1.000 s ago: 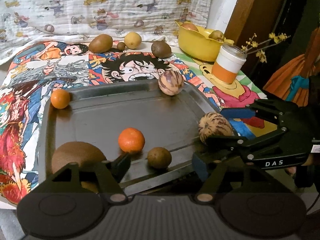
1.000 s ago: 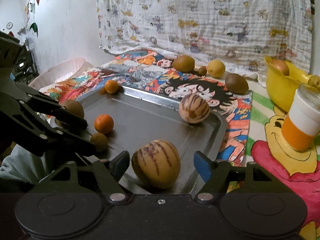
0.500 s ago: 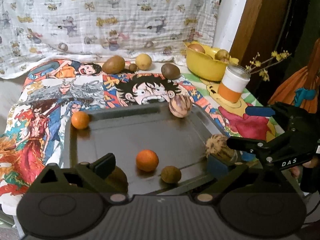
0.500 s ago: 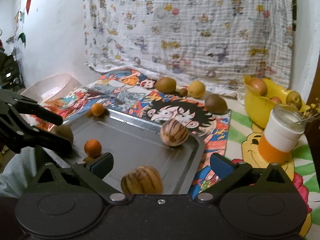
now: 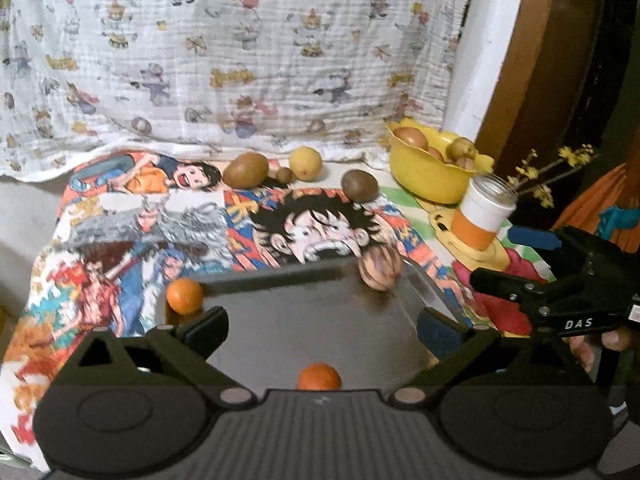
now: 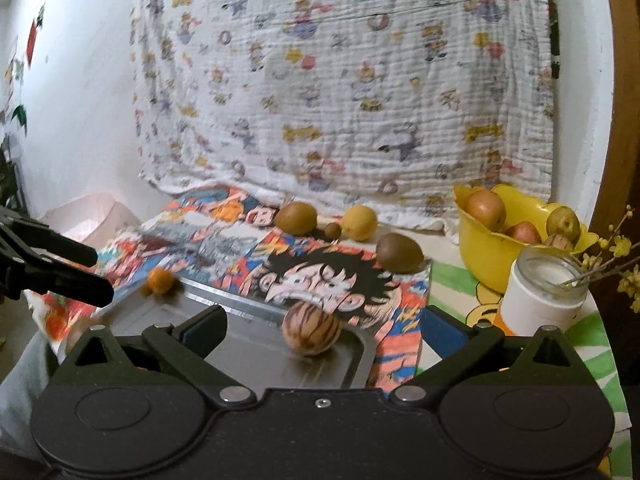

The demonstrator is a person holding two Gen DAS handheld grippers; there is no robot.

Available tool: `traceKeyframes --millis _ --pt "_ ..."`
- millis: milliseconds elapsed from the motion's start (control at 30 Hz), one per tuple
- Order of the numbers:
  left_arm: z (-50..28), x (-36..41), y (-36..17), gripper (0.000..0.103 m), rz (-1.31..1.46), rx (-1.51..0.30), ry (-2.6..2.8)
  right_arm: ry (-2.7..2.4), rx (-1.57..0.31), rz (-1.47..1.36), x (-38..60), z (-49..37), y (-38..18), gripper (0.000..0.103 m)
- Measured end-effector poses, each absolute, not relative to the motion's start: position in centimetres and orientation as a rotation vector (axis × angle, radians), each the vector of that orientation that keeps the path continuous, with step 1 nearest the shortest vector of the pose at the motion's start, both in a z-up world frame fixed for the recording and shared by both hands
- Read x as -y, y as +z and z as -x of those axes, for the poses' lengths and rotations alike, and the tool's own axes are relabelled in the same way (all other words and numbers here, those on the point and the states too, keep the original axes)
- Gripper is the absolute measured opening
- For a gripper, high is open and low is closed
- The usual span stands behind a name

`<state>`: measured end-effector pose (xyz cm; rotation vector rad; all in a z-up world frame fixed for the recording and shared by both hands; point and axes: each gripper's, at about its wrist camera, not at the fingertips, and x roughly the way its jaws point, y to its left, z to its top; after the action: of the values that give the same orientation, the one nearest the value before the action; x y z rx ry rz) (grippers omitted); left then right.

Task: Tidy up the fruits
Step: 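Move the right tool to a large brown kiwi while the left tool approaches a yellow round fruit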

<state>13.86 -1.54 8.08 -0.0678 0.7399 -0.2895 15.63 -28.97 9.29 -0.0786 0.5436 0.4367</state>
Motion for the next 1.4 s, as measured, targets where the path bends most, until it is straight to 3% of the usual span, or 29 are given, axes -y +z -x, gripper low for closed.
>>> traceKeyframes --millis 700,1400 --pt "-25.2 0.8 9.0 0.102 0.029 -0.783 -0.285 0.376 -0.641 0.045 26.9 -28.0 9.4 0.102" --pt "-38.0 -3.2 3.6 0.102 0.047 -0.821 -0.279 0.275 -0.795 0.024 23.7 -38.6 3.6 0.102"
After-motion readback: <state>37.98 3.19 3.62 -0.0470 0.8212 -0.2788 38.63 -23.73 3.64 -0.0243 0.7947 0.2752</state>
